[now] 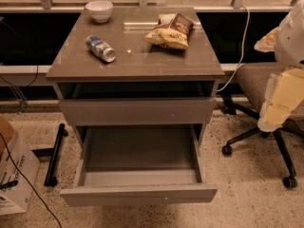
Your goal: Close middle drawer
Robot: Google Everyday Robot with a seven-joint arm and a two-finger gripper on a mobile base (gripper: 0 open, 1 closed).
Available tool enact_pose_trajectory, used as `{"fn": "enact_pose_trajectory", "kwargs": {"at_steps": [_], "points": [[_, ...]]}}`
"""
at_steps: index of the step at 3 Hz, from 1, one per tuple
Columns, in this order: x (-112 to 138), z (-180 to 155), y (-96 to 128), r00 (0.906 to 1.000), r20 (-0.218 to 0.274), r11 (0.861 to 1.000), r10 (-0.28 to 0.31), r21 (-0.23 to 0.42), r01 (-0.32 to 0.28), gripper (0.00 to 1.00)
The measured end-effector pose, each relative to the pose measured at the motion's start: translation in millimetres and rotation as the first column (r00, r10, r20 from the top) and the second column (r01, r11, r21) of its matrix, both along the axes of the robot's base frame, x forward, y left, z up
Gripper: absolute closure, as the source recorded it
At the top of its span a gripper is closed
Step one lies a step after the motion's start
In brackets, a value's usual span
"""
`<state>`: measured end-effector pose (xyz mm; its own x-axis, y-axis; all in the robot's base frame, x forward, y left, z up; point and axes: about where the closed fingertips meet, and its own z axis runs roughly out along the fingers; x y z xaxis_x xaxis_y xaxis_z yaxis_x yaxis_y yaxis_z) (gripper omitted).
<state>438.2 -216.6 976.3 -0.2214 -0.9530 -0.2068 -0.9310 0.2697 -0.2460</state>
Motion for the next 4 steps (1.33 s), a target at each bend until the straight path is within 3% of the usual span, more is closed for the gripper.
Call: {"fn": "enact_pose_trajectory", "kwargs": {"at_steps": [1, 2, 4], "points": [[0.0, 0.0, 0.0, 1.0000, 0.000, 1.000, 0.000, 0.000, 0.000, 0.00], [0.1, 1.7, 0.4, 1.0000, 0.007, 1.000, 0.000, 0.000, 0.000, 0.08], [5.2, -33.0, 10.6, 0.9972, 0.073, 0.999, 0.018, -0.052, -0.014, 0.55]]}}
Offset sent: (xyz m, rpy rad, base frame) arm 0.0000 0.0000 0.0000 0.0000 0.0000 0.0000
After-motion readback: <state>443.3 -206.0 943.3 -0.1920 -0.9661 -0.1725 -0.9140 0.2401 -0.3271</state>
